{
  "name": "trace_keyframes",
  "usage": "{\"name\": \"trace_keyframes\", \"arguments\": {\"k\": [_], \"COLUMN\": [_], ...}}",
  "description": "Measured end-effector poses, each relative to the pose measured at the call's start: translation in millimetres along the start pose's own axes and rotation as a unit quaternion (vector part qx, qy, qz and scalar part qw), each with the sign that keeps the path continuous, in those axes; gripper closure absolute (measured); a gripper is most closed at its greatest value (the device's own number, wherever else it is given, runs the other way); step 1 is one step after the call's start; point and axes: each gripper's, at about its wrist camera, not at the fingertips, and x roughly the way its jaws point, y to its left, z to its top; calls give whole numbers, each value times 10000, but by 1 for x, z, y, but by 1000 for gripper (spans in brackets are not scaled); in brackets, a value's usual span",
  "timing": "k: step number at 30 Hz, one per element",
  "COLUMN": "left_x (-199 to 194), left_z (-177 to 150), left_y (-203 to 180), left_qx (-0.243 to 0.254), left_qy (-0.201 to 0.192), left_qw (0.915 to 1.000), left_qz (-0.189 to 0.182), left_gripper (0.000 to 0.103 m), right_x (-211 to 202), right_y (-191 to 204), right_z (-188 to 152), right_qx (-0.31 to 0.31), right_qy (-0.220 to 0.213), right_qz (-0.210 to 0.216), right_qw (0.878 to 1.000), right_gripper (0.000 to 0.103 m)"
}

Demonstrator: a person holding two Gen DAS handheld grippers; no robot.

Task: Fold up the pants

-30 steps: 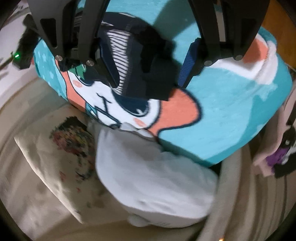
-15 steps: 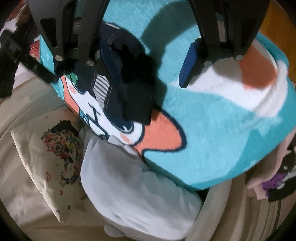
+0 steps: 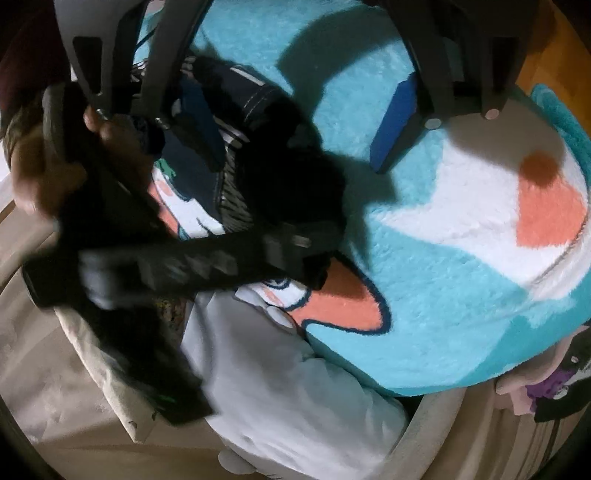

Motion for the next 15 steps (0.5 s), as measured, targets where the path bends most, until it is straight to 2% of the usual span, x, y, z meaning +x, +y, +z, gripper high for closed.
{"name": "trace_keyframes", "arguments": {"k": [2, 6, 10, 11, 12, 13, 14, 15], "left_x": [0, 0, 4, 6, 8, 13, 20, 27], "left_z": [-1, -4, -6, -6, -6, -7, -7, -8], "left_y": [0, 0, -6, -10, -13, -16, -18, -18], "left_qx": [-26, -48, 8, 78, 139, 185, 219, 217], "left_qy": [-36, -132, -169, -136, -79, 67, 311, 487], "left_qw": [9999, 9996, 9997, 9997, 9995, 9991, 9983, 9974], "left_qz": [-112, -233, -176, -180, -256, -375, -446, -485], "left_gripper": [15, 12, 12, 13, 19, 44, 68, 74], "right_x": [8, 25, 26, 24, 21, 17, 11, 4], "right_y": [7, 21, 26, 26, 26, 26, 26, 23], "right_z": [11, 24, 23, 22, 20, 18, 14, 10], "right_qx": [-83, -175, -252, -263, -282, -312, -337, -346], "right_qy": [265, 644, 688, 661, 605, 541, 461, 397], "right_qz": [-160, -713, -793, -784, -803, -840, -897, -947], "right_qw": [9995, 9952, 9942, 9944, 9945, 9945, 9943, 9941], "right_gripper": [10, 5, 6, 10, 18, 24, 40, 47]}}
